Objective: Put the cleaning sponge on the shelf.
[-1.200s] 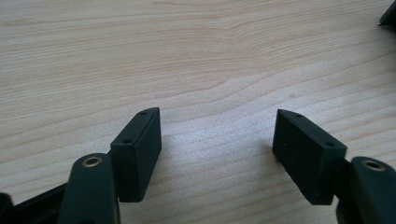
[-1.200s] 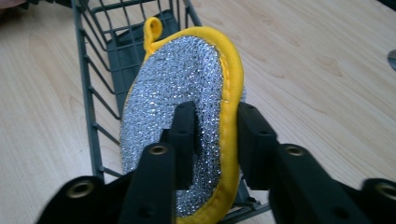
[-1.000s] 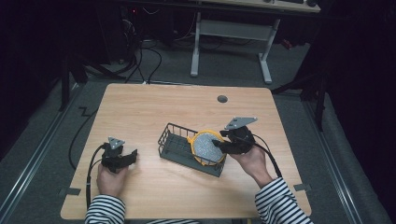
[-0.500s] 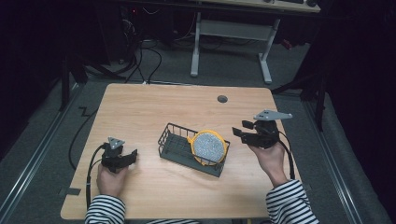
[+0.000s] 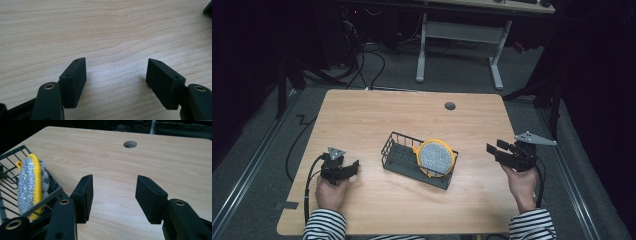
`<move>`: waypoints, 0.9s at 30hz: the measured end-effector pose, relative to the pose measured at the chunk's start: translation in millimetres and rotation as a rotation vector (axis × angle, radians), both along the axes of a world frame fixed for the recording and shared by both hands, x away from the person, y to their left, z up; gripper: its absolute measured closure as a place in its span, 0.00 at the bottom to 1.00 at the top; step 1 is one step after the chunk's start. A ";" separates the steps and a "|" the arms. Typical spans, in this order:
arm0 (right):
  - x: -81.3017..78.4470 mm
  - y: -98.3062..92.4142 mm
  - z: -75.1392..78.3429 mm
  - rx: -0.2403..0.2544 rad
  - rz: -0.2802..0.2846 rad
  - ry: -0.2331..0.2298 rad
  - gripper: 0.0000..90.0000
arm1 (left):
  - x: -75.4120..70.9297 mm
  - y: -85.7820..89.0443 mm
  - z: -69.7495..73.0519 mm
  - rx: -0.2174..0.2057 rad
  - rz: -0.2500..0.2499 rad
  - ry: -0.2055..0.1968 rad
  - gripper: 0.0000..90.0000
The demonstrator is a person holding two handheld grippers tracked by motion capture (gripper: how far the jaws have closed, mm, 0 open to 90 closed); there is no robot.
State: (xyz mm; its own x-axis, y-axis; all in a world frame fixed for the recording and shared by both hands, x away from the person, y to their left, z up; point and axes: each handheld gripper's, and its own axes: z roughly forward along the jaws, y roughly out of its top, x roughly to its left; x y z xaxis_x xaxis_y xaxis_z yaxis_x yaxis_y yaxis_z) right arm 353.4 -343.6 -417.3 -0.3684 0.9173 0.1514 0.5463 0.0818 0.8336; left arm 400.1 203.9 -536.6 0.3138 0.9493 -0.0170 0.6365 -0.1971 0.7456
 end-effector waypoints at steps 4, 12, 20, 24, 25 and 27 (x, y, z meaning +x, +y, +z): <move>-4.6 -8.7 -8.8 0.021 -0.024 0.004 0.54 | 0.0 0.1 0.1 0.002 -0.001 0.001 0.37; -11.3 -18.5 -29.1 0.045 -0.054 0.037 0.54 | 0.0 0.3 0.1 0.001 -0.001 0.001 0.37; -12.9 -21.8 -54.0 0.063 -0.067 0.074 0.54 | 0.0 0.4 0.1 -0.001 -0.001 0.001 0.37; -10.9 -22.1 -67.4 0.080 -0.081 0.093 0.54 | 0.0 0.1 0.0 -0.001 0.000 0.000 0.37; -10.5 -21.7 -70.6 0.080 -0.086 0.098 0.54 | 0.0 0.3 0.1 0.001 -0.001 0.001 0.37; -9.4 -21.3 -77.2 0.080 -0.091 0.104 0.54 | 0.0 0.2 0.1 0.001 -0.002 0.001 0.37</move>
State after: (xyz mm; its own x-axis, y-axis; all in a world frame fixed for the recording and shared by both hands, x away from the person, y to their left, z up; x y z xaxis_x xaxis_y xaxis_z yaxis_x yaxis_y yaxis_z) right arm 344.0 -364.9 -494.5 -0.2631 0.9296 0.2583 0.6318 -0.0363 0.7743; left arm 400.0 204.1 -536.5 0.3153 0.9489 -0.0165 0.6372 -0.1988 0.7446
